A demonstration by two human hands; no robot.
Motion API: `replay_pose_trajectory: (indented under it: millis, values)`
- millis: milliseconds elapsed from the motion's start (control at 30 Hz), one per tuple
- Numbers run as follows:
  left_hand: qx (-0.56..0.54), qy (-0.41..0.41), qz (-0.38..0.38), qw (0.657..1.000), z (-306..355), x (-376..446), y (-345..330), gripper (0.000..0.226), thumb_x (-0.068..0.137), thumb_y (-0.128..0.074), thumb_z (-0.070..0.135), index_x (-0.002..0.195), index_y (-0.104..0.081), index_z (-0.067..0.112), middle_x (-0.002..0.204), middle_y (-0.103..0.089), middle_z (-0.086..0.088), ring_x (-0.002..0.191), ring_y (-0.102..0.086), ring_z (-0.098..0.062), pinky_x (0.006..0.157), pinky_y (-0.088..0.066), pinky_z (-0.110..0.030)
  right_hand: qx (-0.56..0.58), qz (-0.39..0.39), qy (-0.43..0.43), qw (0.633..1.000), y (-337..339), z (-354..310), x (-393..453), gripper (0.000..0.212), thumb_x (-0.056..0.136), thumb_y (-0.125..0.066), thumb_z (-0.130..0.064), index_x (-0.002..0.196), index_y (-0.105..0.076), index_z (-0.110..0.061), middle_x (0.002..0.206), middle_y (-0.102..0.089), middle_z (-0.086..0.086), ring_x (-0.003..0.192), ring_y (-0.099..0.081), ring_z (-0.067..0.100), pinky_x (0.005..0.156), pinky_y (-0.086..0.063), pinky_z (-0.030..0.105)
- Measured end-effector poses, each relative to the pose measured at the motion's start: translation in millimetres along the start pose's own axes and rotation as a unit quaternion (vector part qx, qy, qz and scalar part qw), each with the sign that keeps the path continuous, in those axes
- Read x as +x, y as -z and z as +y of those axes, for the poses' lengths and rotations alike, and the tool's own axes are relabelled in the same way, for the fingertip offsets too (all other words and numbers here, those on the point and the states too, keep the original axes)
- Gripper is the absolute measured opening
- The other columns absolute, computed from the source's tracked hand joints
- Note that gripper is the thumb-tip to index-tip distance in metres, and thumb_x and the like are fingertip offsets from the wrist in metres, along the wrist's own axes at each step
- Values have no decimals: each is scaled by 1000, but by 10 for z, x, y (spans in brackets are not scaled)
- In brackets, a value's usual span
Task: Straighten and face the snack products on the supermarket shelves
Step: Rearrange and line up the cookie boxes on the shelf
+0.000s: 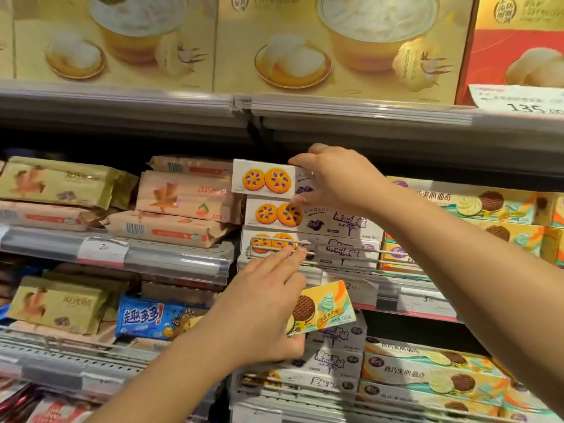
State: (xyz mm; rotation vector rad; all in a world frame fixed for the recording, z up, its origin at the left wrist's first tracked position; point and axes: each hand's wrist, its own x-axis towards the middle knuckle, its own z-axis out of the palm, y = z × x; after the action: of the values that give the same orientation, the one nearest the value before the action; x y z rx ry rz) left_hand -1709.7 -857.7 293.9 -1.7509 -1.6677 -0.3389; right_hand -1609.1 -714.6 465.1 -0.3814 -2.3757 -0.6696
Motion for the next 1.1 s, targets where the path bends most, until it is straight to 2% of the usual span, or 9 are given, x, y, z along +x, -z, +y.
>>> replay_pose_trajectory:
  millis: [167,367,533,667,733,800,867,933,1100]
  values:
    - [-12,3,-1,1000,-15,14,-9,60,61,-52,60,101,-61,17,154,-48,-11,143,-45,-29,109,-47,-45,-12,-11,-12,1000,-21,70,-12,75,85,-65,-67,148,-46,-31,137,-57,0,112,-62,25,78,-52,37]
    - [-24,6,3,1000,-21,20,-11,60,61,-53,60,102,-60,16,153,-49,-10,142,-46,-29,109,-47,-46,-10,-33,-4,999,38,126,-62,62,99,-52,-56,153,-42,-29,147,-50,1,122,-57,29,86,-49,41]
    - [-19,11,9,1000,-17,29,-13,62,61,-51,62,104,-61,18,152,-50,-8,141,-47,-28,107,-46,-44,-19,-44,-7,999,33,166,-129,64,99,-53,-55,154,-38,-27,149,-49,1,126,-55,28,90,-49,42]
    - [-22,12,8,1000,-5,22,-21,62,61,-53,61,105,-59,18,153,-49,-8,142,-47,-28,107,-47,-45,-42,4,-8,999,10,88,-298,70,96,-62,-47,156,-34,-24,156,-43,5,142,-40,29,114,-36,47]
    - [-24,14,6,1000,1,21,-21,61,60,-54,60,104,-59,18,150,-53,-9,140,-49,-30,105,-50,-48,4,97,-7,995,-1,-2,-557,58,95,-61,-41,148,-48,-20,146,-53,4,134,-48,26,110,-41,43]
    - [-17,17,5,1000,7,19,-27,61,59,-54,60,102,-60,18,148,-54,-10,139,-50,-30,104,-51,-48,71,181,-20,981,-65,-114,-911,40,95,-58,-37,130,-63,-17,126,-65,2,116,-58,23,94,-51,41]
    - [-12,19,5,1000,18,14,-44,63,60,-55,60,105,-61,16,151,-51,-10,141,-47,-29,107,-47,-47,125,211,-54,968,-185,-233,-1291,28,95,-60,-36,113,-69,-17,109,-69,-2,101,-64,22,81,-53,43]
    - [-9,22,8,1000,35,17,-46,64,61,-54,60,106,-62,15,153,-49,-10,142,-46,-29,107,-46,-46,177,192,-111,959,-317,-313,-1602,29,93,-63,-43,110,-69,-20,102,-70,-7,94,-66,16,77,-55,42]
    - [5,43,12,999,121,22,-60,62,59,-57,60,103,-63,16,154,-47,-12,143,-45,-33,105,-48,-49,332,81,-227,912,-493,-411,-2032,54,78,-63,-72,121,-59,-38,96,-70,-19,86,-69,0,76,-59,35]
